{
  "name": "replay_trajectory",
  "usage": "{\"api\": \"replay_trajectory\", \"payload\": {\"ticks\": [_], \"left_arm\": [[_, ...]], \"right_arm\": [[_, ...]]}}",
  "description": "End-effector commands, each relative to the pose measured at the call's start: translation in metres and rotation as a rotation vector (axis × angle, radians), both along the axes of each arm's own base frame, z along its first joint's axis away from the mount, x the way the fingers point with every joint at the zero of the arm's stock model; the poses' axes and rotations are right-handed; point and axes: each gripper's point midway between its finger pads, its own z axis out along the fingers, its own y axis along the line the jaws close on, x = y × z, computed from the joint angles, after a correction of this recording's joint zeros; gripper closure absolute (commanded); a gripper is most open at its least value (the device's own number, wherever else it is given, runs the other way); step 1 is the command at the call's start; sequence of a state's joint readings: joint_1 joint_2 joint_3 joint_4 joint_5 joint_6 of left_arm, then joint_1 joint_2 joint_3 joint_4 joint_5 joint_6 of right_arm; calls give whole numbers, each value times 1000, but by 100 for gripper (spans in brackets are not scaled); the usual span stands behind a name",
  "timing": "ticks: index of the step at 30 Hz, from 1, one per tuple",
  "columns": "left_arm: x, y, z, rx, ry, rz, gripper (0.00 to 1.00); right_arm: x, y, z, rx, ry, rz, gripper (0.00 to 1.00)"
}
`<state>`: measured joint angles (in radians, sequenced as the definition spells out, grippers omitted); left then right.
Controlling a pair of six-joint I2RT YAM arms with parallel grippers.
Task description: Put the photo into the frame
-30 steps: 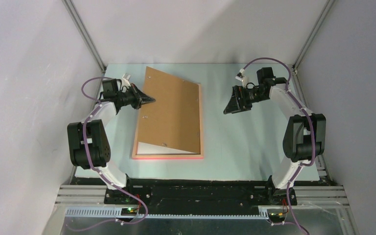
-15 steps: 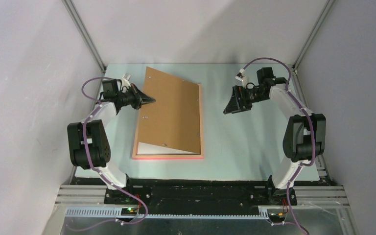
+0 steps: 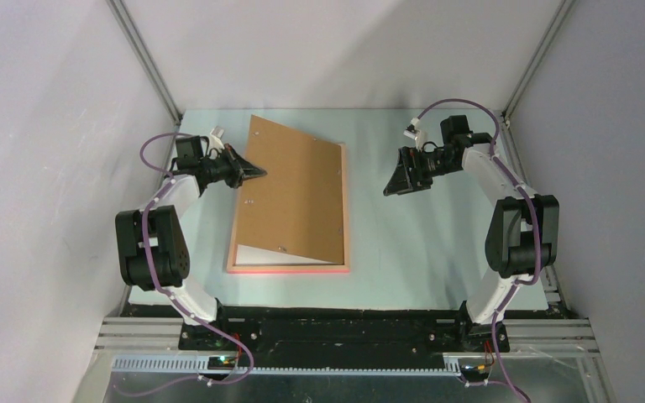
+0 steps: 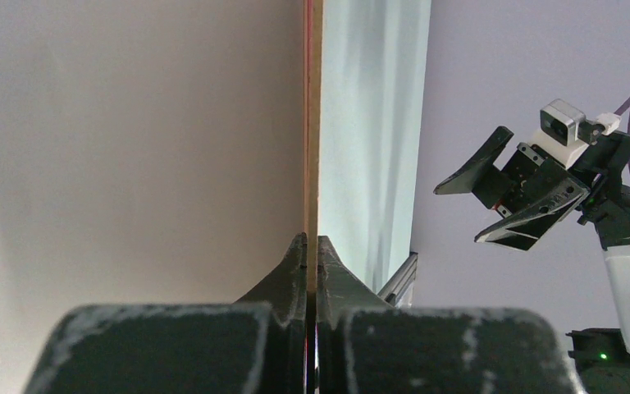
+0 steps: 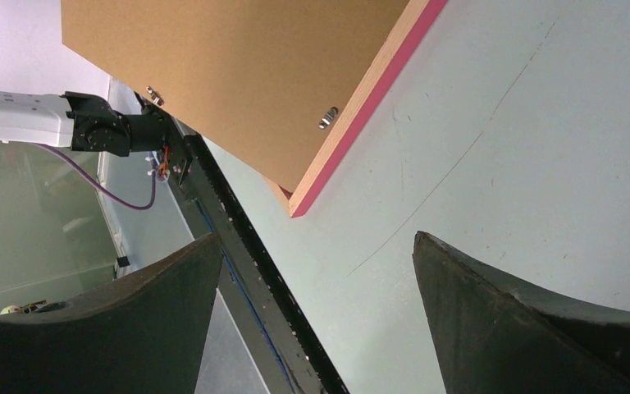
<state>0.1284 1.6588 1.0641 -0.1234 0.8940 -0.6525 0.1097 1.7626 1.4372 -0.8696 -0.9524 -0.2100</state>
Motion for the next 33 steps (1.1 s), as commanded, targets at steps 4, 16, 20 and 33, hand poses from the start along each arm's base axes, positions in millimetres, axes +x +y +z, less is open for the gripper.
{"api": "replay_trajectory", "payload": {"ticks": [4,16,20,33], "left_arm": [[-7,-11,36,-31,-64,-67,100],[-10,-11,33,-24,-38,-73,100],[-10,-10,31,-17,-36,-74,100],[-5,-11,25,8,-42,-87,100]], "right_arm": [[1,2,-2,0,-2,9,10],[0,2,-2,-3,-1,10,10],[0,2,-2,-4,0,10,10],[-1,1,-4,-10,0,13,10]]}}
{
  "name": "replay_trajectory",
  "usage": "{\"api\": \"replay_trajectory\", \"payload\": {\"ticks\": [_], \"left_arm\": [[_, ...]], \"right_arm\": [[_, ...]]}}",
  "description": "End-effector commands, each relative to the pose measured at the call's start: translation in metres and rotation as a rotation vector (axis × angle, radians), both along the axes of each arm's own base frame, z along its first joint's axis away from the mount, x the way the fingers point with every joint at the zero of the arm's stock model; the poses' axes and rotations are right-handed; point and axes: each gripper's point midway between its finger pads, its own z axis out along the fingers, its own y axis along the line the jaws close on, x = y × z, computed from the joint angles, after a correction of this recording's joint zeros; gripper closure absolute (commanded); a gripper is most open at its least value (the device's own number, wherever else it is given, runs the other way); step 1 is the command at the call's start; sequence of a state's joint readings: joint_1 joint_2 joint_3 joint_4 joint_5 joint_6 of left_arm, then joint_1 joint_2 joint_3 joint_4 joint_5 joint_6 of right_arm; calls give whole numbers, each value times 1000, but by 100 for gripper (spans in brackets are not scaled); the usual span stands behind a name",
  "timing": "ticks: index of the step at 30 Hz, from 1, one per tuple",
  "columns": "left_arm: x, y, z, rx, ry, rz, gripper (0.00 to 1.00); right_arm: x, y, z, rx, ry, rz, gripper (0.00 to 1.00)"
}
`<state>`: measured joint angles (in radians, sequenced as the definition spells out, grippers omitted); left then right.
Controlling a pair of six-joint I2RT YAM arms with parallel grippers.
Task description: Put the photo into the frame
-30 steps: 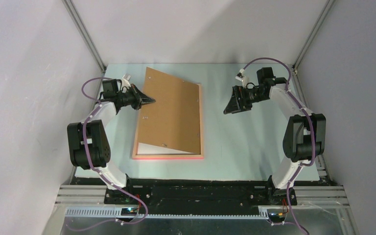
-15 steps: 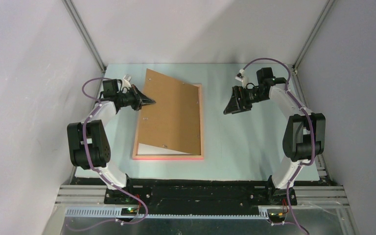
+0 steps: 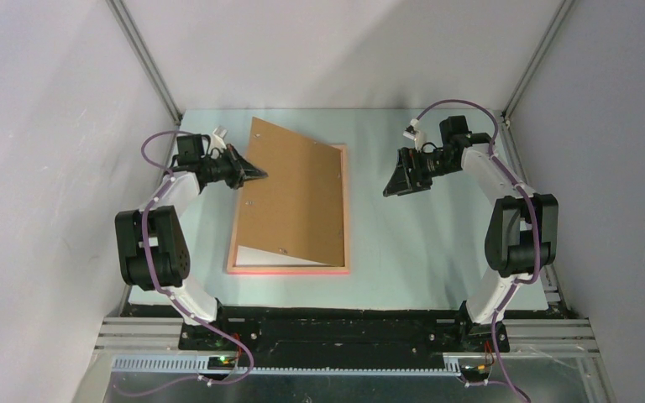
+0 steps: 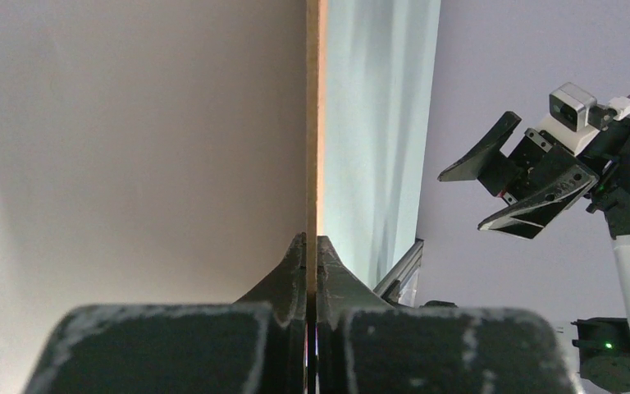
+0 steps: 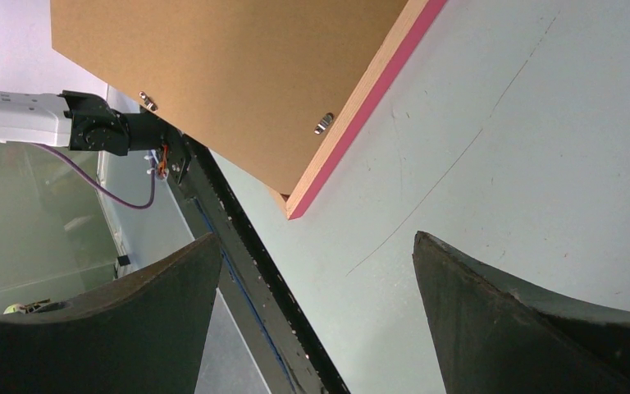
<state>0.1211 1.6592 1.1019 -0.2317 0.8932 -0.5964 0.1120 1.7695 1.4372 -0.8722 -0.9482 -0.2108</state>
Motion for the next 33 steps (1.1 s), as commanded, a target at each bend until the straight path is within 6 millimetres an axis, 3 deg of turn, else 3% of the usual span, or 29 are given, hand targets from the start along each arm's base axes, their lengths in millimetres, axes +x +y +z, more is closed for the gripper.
{"api": "replay_trajectory", "payload": {"ticks": [1,18,28,33], "left_arm": [[2,-8,25,-16,-75,-57,100],[5,-11,26,0,-106,-85,100],[5,-14,16,19,-91,-99,100],[5,-12,10,40,-83,-93,88]], "right_arm": [[-1,1,-1,-6,-8,12,10],[-1,2,-1,-9,-11,15,10],[-1,1,-2,-15,-8,14,10],[-1,1,-3,-15,-7,16,10]]}}
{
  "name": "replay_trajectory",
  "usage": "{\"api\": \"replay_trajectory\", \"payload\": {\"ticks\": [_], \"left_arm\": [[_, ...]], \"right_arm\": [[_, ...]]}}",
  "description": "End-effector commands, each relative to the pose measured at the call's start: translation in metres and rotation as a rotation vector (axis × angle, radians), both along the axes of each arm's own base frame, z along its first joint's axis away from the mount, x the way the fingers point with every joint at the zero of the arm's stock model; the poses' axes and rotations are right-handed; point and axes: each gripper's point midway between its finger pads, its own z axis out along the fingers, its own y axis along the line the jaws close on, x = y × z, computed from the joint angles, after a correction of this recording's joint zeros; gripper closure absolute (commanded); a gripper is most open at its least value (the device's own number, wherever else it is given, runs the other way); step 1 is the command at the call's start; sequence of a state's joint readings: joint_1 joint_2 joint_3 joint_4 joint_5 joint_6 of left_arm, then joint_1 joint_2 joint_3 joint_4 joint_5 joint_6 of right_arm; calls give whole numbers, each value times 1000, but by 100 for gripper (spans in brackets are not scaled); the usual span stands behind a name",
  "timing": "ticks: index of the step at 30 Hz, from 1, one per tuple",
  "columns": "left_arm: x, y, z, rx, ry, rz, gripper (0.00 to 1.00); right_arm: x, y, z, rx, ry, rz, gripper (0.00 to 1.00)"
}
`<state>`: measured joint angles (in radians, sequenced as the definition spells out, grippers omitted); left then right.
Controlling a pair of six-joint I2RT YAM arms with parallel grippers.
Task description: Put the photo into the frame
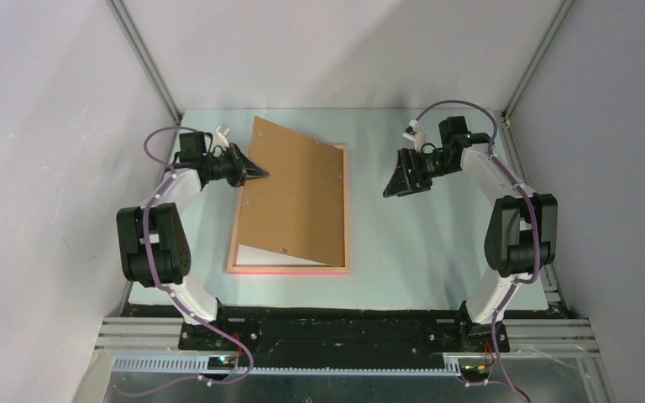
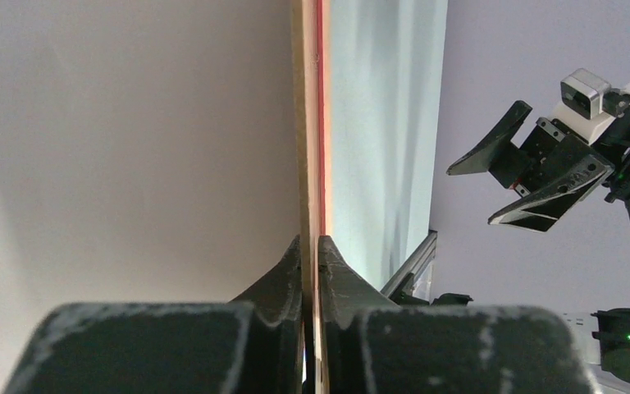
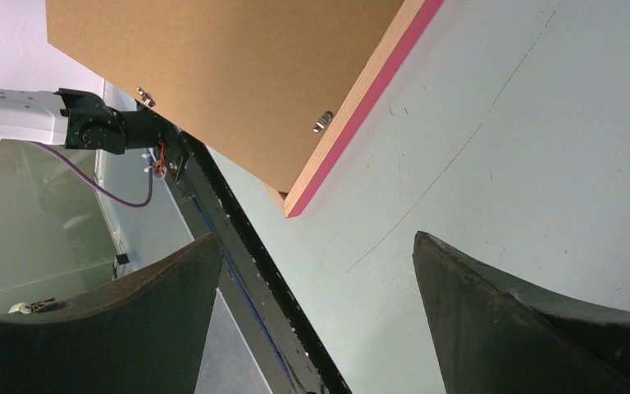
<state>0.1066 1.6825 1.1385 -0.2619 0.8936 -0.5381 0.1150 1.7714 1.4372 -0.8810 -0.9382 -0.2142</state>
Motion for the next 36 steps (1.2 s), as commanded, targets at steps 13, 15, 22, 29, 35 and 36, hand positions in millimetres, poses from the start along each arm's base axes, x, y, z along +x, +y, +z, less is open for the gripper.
{"api": "replay_trajectory", "payload": {"ticks": [13,15,22,29,35,36], "left_arm": [[7,5,-15,113,8,-23,39],[8,7,-19,131,21,-18,34],[8,18,-34,213,70,7,22],[7,32,-46,311,111,43,14],[7,43,-51,388,122,62,10],[7,46,-51,404,123,70,9]], "right_arm": [[0,1,-1,-9,-13,15,10],[0,1,-2,-9,-13,15,10],[0,1,-3,-7,-7,16,10],[-1,1,-3,-5,-6,19,10],[0,1,-4,-10,-6,17,10],[0,0,-4,-11,-7,16,10]]}}
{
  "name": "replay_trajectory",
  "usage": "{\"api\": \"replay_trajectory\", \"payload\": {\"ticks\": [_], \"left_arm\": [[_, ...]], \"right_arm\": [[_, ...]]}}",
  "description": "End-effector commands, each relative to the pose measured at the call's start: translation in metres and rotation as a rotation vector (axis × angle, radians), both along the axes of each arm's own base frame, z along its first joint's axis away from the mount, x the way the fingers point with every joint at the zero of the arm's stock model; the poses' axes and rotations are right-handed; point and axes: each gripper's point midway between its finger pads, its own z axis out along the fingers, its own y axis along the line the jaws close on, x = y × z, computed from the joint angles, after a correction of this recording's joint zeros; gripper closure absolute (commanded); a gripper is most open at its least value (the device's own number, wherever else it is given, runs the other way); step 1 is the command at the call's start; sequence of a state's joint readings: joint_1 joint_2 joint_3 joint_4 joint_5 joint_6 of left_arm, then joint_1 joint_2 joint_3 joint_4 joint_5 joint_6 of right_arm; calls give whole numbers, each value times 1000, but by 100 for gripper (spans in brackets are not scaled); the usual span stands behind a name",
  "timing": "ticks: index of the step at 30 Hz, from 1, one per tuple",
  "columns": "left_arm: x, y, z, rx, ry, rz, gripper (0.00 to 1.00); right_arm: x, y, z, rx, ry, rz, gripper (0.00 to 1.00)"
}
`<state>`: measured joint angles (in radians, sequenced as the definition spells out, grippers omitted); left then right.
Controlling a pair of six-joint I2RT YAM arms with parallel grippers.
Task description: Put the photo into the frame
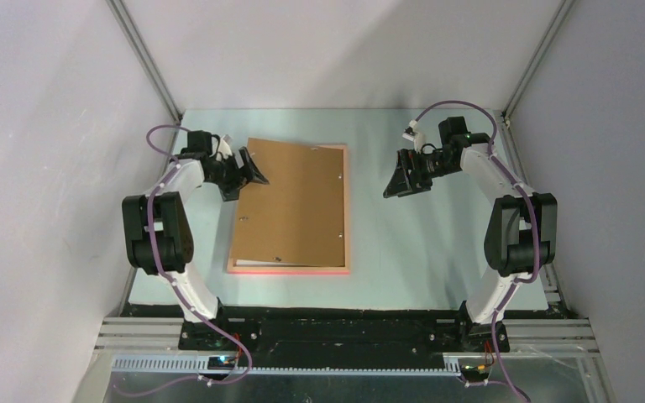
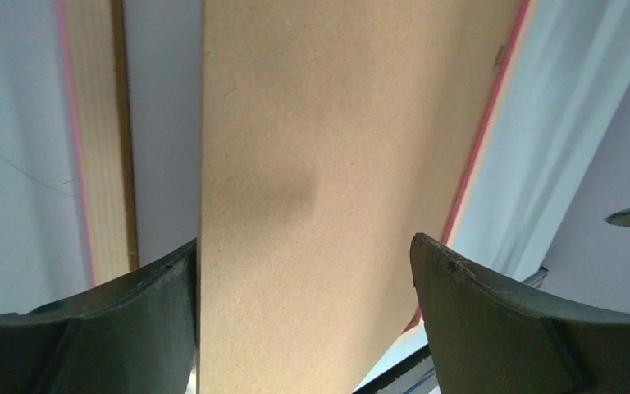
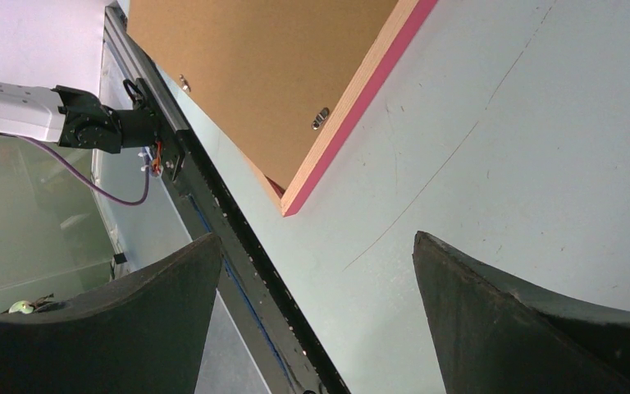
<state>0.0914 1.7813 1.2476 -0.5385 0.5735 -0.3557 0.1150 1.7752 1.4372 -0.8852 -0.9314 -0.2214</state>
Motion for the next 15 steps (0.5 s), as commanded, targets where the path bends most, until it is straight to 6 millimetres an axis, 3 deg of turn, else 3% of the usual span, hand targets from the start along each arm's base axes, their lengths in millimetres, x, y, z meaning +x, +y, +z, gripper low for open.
{"api": "replay_trajectory", "payload": {"ticks": [1,15], "left_arm": [[8,10,11,94,-49,-12,9],[9,44,21,305,-99,32,7]], "right_arm": [[0,2,-2,-4,-8,15,10],[1,3,-1,-23,-31,16,10]]}}
